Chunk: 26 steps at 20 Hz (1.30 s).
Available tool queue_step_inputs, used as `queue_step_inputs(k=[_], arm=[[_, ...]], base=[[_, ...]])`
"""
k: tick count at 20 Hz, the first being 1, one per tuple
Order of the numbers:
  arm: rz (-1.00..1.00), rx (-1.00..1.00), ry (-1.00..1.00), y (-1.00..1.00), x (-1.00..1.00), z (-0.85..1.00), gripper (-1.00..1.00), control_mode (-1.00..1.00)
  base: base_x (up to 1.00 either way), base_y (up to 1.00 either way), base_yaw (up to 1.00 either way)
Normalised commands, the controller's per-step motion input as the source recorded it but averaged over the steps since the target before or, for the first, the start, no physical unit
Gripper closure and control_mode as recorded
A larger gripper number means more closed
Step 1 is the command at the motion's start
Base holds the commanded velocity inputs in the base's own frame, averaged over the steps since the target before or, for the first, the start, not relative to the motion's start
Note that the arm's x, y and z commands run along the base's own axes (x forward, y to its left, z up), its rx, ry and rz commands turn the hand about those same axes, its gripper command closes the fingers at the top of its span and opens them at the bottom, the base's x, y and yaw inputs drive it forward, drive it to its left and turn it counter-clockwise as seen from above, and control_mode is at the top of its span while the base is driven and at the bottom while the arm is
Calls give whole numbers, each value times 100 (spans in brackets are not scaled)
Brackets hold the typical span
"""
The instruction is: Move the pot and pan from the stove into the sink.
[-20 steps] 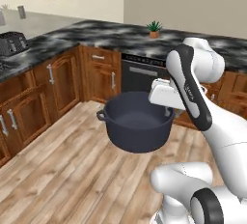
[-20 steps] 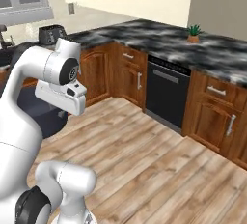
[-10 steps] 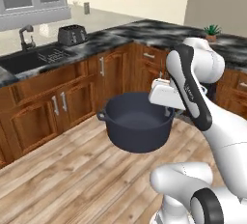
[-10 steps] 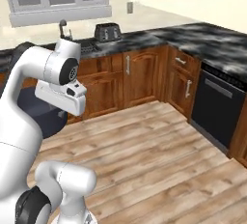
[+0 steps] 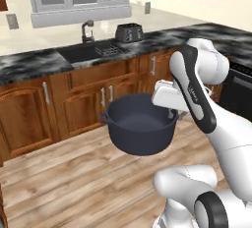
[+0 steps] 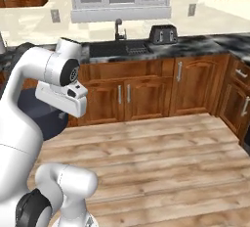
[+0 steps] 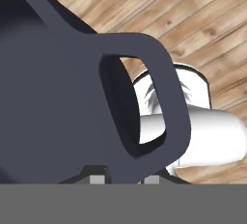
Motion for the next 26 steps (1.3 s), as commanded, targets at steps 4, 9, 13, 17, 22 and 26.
queue_step_inputs(k=[4, 9, 13, 17, 22, 26], arm=[[0, 0, 0, 0, 0, 0, 100, 100], [0, 0, 0, 0, 0, 0, 100, 100], [0, 0, 0, 0, 0, 0, 100, 100], [0, 0, 0, 0, 0, 0, 100, 100], [0, 0, 0, 0, 0, 0, 100, 100], [0, 0, 0, 0, 0, 0, 100, 100]], base=[[-5, 0, 48], [-1, -1, 44], [0, -1, 11], [4, -13, 1], [28, -67, 5], [34, -84, 7]])
